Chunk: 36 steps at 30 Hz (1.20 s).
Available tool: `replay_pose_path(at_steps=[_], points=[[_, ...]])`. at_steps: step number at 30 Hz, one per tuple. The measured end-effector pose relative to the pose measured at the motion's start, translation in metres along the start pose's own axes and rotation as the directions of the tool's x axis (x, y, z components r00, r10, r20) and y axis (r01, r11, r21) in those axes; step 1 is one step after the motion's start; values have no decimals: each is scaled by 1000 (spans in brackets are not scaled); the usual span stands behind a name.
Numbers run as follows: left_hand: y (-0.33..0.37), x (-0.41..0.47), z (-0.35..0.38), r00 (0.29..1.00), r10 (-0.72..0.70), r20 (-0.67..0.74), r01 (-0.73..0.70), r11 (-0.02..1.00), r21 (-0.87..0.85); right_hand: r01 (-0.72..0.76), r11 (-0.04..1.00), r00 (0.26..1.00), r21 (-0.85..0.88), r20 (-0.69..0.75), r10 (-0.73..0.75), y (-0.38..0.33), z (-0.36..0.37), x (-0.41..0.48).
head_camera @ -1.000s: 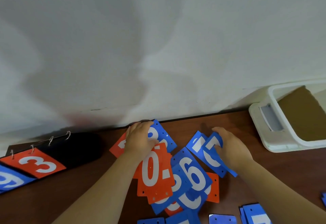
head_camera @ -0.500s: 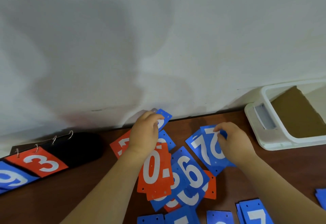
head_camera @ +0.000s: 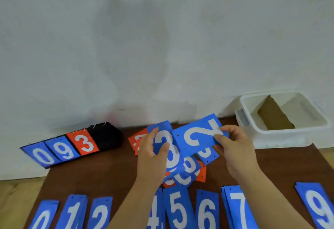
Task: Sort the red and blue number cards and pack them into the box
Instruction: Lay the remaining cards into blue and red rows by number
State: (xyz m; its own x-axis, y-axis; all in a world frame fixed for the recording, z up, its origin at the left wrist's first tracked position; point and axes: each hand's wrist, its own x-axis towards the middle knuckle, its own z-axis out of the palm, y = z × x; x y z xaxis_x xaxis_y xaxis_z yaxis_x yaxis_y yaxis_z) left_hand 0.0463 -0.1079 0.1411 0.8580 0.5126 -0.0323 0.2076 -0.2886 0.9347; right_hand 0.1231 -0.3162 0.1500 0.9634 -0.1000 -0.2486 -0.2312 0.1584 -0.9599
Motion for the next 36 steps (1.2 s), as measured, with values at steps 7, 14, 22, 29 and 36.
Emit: replay_pose_path(at_steps=[7, 14, 22, 29, 36], points=[[43, -114, 20, 983, 6, -183, -30, 992, -125, 77, 978, 997, -196, 30, -72, 8, -49, -105], [56, -170, 11, 998, 26, -55, -31, 996, -85, 174, 919, 950, -353, 307, -62, -5, -121, -147], [57, -213, -19, 998, 52, -21, -53, 998, -16, 392, 793, 678, -466, 729, 93, -30, -121, -166], [18, -228, -72, 983, -53, -176, 51, 999, -17, 445, 718, 666, -534, 734, 133, -2, -68, -184], [-48, -217, -166, 935, -158, -317, 150, 987, -49, 465, 691, 668, -553, 732, 136, 54, 38, -199]])
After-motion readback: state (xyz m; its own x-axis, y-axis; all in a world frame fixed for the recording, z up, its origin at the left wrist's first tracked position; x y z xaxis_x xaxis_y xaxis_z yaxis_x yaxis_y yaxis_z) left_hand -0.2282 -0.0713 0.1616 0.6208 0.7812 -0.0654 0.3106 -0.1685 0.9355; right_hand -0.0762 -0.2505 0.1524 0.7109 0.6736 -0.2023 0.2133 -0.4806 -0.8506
